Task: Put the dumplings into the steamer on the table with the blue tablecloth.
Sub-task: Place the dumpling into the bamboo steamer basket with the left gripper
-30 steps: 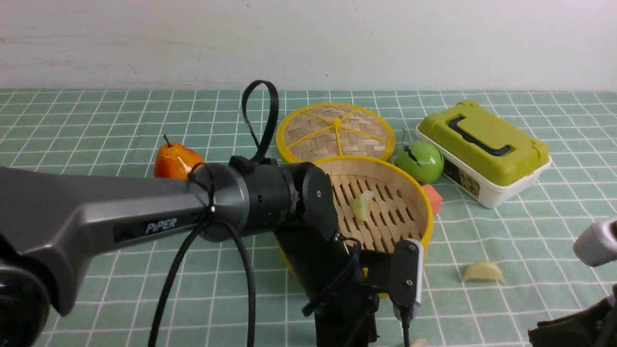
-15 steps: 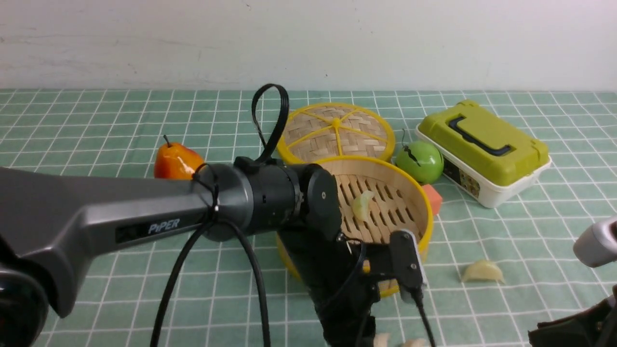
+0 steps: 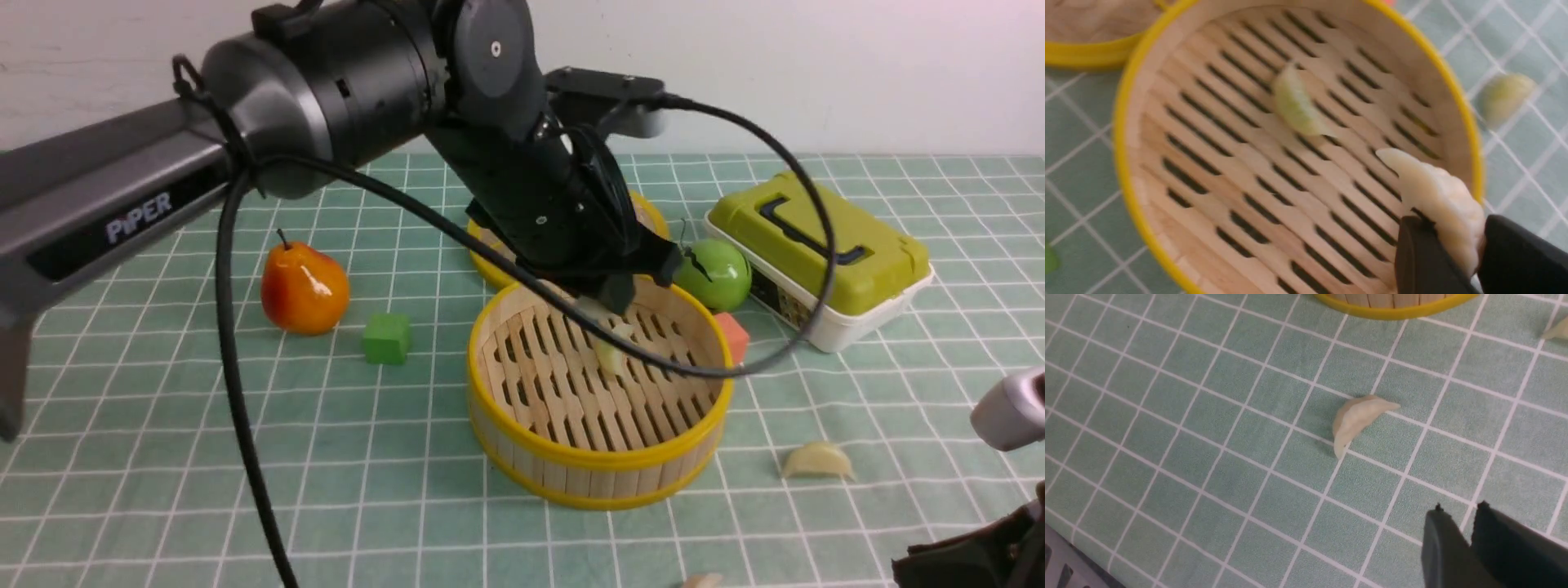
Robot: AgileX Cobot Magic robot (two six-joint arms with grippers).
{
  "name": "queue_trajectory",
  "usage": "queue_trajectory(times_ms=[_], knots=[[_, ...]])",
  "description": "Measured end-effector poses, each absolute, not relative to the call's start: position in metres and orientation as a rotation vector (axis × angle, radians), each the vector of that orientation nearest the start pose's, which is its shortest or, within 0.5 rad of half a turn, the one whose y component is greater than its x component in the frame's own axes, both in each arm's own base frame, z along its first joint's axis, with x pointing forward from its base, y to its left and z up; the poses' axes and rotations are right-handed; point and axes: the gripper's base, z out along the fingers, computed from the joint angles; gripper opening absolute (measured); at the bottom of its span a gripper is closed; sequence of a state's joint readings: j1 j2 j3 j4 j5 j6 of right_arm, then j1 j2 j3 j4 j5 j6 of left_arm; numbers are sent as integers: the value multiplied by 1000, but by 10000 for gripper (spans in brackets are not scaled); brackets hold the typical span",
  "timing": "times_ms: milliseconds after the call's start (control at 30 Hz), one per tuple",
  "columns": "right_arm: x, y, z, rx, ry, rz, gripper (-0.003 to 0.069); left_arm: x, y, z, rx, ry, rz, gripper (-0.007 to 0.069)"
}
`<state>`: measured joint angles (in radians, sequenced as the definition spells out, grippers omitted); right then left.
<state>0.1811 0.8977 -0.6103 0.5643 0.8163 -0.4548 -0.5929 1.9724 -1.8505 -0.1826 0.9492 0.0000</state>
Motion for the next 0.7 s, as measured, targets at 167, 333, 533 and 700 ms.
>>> queue_trajectory(times_ms=[167,333,533,700], knots=[[145,63,272,-444,2442,559,122,406,-248,251,487,2598,-393,171],[145,63,273,-439,2442,569,125,422,-250,210,483,2622,-343,171],[145,65,273,-442,2437,584,127,426,-251,201,504,2630,-307,320],[139,81,277,-681,2435,523,74,420,-248,263,580,2648,-283,448]])
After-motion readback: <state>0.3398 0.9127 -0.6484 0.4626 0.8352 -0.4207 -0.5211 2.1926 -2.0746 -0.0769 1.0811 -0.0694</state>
